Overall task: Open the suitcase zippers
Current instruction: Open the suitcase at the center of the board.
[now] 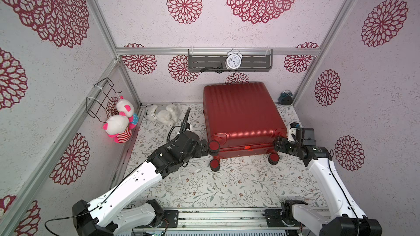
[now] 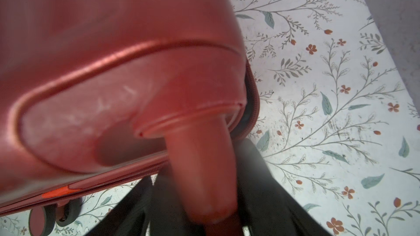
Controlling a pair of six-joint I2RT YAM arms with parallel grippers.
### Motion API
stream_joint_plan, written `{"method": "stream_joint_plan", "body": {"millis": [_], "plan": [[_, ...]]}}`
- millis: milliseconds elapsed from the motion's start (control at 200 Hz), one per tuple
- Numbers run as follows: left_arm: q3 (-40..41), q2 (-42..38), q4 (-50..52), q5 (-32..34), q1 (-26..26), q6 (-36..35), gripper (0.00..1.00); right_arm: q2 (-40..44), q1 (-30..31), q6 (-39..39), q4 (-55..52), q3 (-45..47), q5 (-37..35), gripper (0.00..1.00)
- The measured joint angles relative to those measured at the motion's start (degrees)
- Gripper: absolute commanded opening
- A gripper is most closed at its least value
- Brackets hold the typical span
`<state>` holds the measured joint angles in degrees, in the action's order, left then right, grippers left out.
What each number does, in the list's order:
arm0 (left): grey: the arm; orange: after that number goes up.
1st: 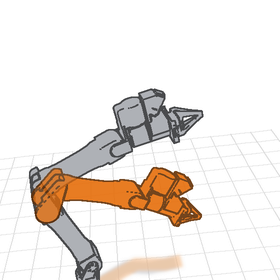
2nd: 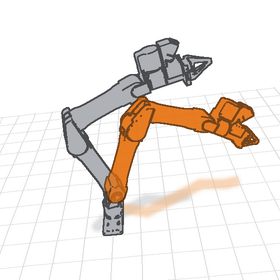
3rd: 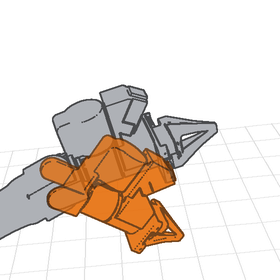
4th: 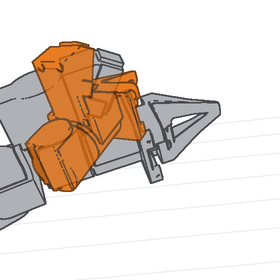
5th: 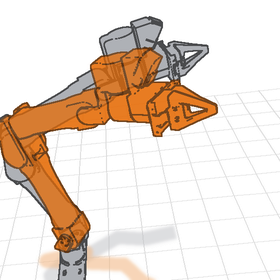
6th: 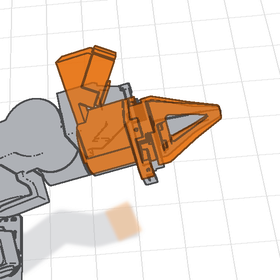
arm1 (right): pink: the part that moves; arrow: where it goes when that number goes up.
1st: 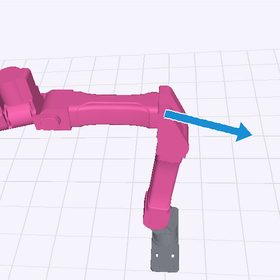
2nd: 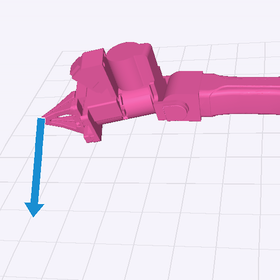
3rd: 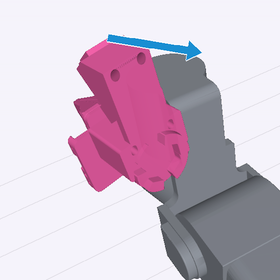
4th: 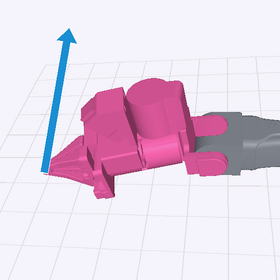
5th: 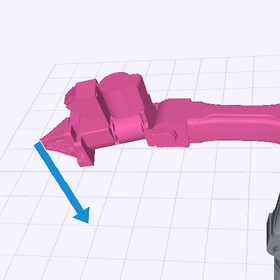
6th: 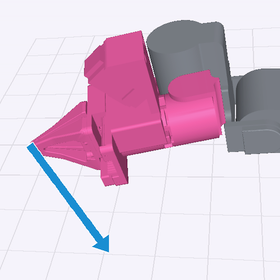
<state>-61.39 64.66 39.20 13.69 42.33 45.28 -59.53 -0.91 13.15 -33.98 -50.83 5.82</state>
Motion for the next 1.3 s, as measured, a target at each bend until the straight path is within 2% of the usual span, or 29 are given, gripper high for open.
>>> {"method": "stream_joint_plan", "body": {"millis": [105, 295, 440, 525, 685, 855, 1066, 1301], "plan": [[-2.08, 3.52, -2.14, -4.9, -3.37, -1.4, 0.98, 0.83, 0.0, 0.0, 0.44, -0.04, 0.15, 0.78], [-5.16, 9.79, -4.7, -10.6, -7.58, -3.23, 0.98, 1.25, -0.02, 0.15, 0.79, -0.07, 0.22, 0.63], [-8.35, 14.21, -5.99, -13.11, -10.43, -3.96, 0.98, 2.12, -0.11, -2.51, 0.13, 0.2, 0.22, 0.35], [-10.38, 16.57, -7.93, -15.15, -11.93, -4.28, 0.98, 3.8, 1.03, -3.23, -0.37, 0.76, 0.66, 0.24], [-12.81, 21.68, -12.41, -21.99, -11.89, -4.85, 1.0, 7.37, 4.39, -1.49, -1.64, 1.18, -1.51, 0.19], [-12.59, 23.39, -15.19, -26.91, -11.91, -4.52, 0.98, 13.35, 7.69, 1.81, -5.27, 1.75, -4.63, 0.13], [-10.82, 22.23, -17.62, -26.53, -10.67, -3.34, 0.98, 18.86, 8.9, 4.74, -10.14, 0.04, -7.02, 0.12], [-10.82, 21.49, -19.63, -21.94, -4.31, -1.79, 0.98, 21.79, 8.81, 5.7, -18.21, -7.37, -12.41, 0.12]]}}
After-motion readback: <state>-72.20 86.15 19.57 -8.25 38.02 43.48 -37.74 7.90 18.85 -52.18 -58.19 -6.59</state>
